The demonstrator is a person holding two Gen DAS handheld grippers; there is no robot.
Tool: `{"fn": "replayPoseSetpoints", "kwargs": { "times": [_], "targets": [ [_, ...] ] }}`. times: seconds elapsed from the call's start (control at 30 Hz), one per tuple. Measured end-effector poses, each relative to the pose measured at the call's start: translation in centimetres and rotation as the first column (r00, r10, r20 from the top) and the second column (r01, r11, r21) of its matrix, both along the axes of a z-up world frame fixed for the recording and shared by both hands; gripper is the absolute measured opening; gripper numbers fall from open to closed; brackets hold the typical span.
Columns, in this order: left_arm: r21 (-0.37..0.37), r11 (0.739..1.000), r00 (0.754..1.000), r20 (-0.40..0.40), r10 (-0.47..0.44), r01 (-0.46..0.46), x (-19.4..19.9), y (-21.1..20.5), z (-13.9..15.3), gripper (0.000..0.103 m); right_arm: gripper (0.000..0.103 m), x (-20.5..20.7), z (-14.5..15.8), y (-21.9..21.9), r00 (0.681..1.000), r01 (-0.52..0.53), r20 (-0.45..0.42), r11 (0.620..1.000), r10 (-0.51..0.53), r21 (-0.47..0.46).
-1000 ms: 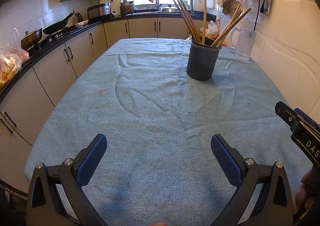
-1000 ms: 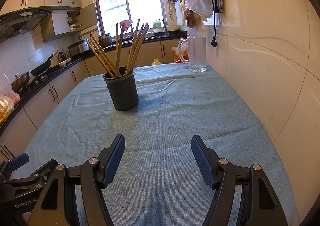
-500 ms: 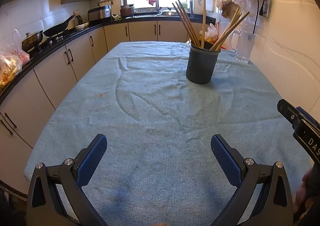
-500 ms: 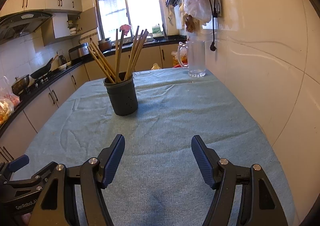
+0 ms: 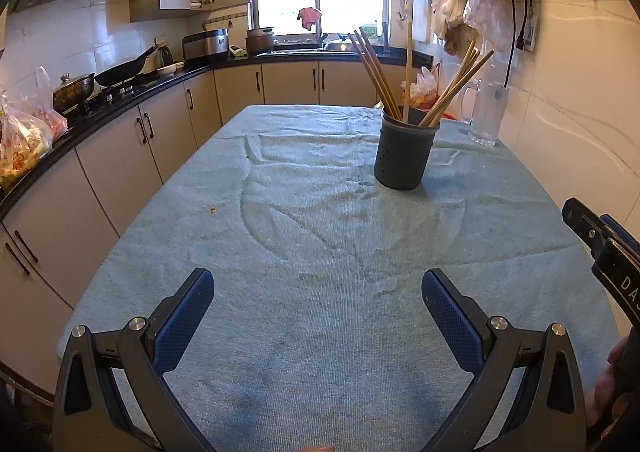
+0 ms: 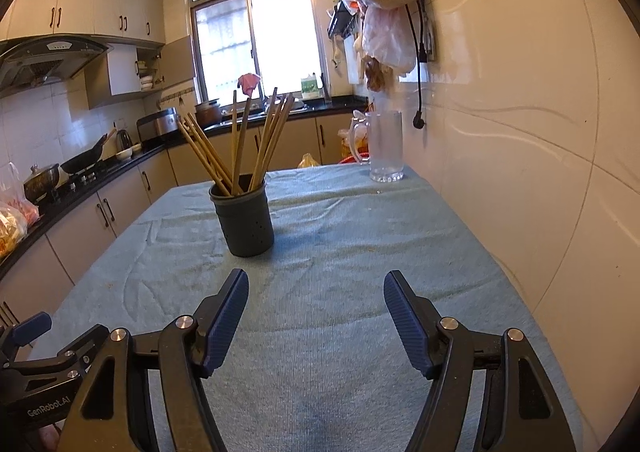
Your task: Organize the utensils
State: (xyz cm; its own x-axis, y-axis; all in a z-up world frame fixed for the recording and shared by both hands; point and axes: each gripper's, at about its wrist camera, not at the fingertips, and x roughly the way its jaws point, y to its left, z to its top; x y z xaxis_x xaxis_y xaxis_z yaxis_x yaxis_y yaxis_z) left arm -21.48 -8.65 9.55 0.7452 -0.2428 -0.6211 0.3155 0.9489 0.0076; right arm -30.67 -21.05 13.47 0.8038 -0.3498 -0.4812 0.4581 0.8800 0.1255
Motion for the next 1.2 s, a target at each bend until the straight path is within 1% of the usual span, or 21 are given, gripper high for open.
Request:
{"fn": "replayPoseSetpoints", "kwargs": {
  "times": [0.73,1.2],
  "targets": [
    [-0.02,1.0,0.998,0.056,0.017,-0.016,-1.8,1.1,1.4,0.103,0.078,-1.8,1.6,1.2,0.998,0.006,0.064,0.999,-0.004,-0.044],
    [-0.016,1.0,0.999,0.046,0.017,-0.016,-1.7,1.1,1.3,0.103,0.078,-1.5,1.5,1.2,0.998,-0.002,0.058,0.999,0.005,-0.051]
  ]
}}
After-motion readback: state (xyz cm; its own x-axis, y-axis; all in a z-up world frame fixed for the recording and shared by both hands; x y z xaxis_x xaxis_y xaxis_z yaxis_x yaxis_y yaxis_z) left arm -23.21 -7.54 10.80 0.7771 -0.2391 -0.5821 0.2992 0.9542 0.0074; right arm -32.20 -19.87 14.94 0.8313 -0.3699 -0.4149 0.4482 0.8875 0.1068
